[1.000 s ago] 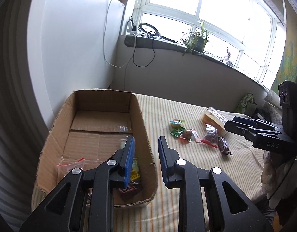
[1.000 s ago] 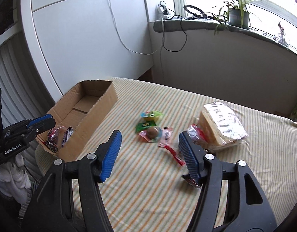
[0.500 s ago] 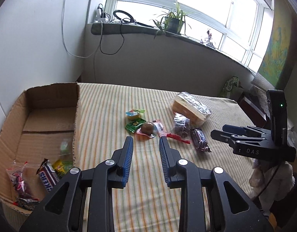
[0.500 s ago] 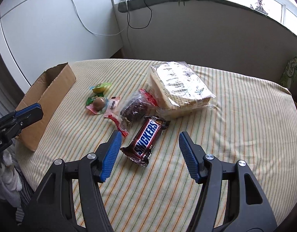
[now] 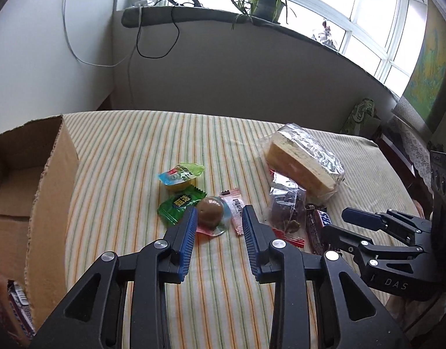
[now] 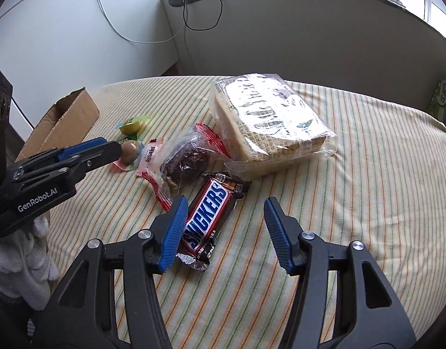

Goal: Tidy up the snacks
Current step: 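Grasp the brown round candy with the left gripper while the right gripper grasps the Snickers bar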

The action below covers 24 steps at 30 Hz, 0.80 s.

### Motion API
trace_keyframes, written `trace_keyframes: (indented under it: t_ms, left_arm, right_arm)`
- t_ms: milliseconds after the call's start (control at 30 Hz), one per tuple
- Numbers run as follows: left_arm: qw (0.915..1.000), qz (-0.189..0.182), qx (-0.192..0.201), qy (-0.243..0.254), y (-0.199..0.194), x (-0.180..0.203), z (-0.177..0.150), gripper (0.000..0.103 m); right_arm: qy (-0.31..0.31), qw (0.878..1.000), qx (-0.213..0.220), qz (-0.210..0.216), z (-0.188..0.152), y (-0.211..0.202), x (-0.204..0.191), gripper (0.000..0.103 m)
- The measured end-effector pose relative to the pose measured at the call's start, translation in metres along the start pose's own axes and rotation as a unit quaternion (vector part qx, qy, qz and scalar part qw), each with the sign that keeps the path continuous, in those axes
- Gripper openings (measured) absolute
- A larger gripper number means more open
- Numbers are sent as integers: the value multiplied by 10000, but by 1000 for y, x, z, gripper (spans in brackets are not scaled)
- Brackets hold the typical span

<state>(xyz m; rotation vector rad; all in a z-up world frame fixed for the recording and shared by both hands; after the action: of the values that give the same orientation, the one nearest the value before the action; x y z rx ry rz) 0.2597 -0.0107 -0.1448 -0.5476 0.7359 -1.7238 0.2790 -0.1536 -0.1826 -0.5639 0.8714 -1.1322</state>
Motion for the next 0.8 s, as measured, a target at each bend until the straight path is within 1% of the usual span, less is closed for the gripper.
trace_keyframes:
  t_ms: [100,200,267,333,433,467,500,533,700,800]
  left_arm:
    - [9997,118,-105,181,11,2,-1,30]
    - [9993,187,-209,262,21,2,-2,30]
    - [9991,196,-254,267,25,0,-1,30]
    - [9991,144,-307,248,28,-1,-2,30]
    - [9990,75,-369,250,31,-1,-4,30]
    - [9989,63,-371,271,31,-1,-4,29]
    - [9988,64,-378,295,31,0,-4,26]
    - [9988,69,-387,306,31,0,-4,25]
    - [9985,84,-397,358,31,4,-4,25]
    - [9985,79,-391,374,30,4,-4,25]
  right_arm:
    - [-20,10000,-26,22,1,4,-2,57]
    - [-65,10000,-37,4,0,8,-4,56]
    - [-102,9999,-66,11,-1,10,-7,54]
    - [-165,9998,-73,9,-2,11,-10,49]
    - [-220,9997,-66,2,-4,11,-12,45]
    - [-215,9997,-76,26,-4,11,-13,43]
    - [-194,9997,-101,79,-5,11,-14,39]
    - [-181,9998,-100,77,-5,11,-14,38]
    - [-137,9998,-115,112,-6,8,-12,37]
    - [-115,9998,-108,134,-6,5,-10,33]
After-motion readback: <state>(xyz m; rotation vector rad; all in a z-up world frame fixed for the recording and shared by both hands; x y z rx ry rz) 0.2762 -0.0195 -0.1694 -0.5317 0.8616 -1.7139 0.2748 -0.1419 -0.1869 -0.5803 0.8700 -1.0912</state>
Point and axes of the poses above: each gripper's, at about its wrist camera, not at the fingertips, and y roughly the way its jaws point, x to its right, z to its top, the point moved 9 cm from there along y, roughly the way its jaws point, and after that the axes turned 14 degrees about y, right-handed, at the moved point
